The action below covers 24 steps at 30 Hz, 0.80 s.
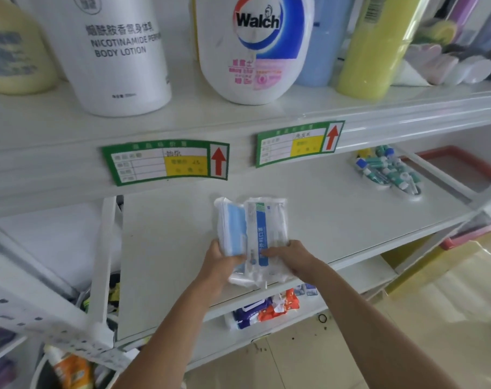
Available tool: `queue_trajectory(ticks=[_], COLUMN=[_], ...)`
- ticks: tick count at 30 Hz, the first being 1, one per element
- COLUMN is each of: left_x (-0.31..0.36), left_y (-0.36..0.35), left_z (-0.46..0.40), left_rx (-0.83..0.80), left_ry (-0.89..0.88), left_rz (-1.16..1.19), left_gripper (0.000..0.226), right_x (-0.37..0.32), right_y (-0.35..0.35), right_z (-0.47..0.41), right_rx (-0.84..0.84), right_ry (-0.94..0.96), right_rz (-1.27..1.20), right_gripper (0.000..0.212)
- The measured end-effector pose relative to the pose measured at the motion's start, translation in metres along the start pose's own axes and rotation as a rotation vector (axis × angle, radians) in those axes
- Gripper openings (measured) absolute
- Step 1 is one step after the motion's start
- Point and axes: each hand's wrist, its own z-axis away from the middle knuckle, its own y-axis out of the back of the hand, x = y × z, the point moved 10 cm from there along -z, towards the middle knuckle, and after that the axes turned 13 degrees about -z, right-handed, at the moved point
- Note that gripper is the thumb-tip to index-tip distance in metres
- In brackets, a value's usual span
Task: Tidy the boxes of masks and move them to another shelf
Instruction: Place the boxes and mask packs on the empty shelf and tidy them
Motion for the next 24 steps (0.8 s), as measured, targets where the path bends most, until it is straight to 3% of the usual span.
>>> queue_trajectory(ticks=[4,10,15,24], left_x=[0.003,0.033,0.046,0.041], left_y=[-0.003,-0.035,-0.087,-0.230], left_z=[-0.005,-0.010,-0.001,0.090], left_rx=[-0.052,-0.225,-0.487,-0.953], left_ry=[0.012,-0.107,-0.174,-0.200], left_rz=[0.062,-0.004,-0.062,-0.156], left_gripper=[0.055,0.051,0.070,0.063], right_x=[-0.007,-0.002,0.023,0.095], right_y=[0.026,0.067,0.106,0.177], right_z=[0.020,0.066,0.122,0.282], right_rx=[0.048,0.188,0.357,0.783], right_ry=[0.069,0.117,0.202,0.377], right_rz=[-0.055,-0.124,-0.369,-0.556], right_gripper=[0.051,0.045,0.053,0.055])
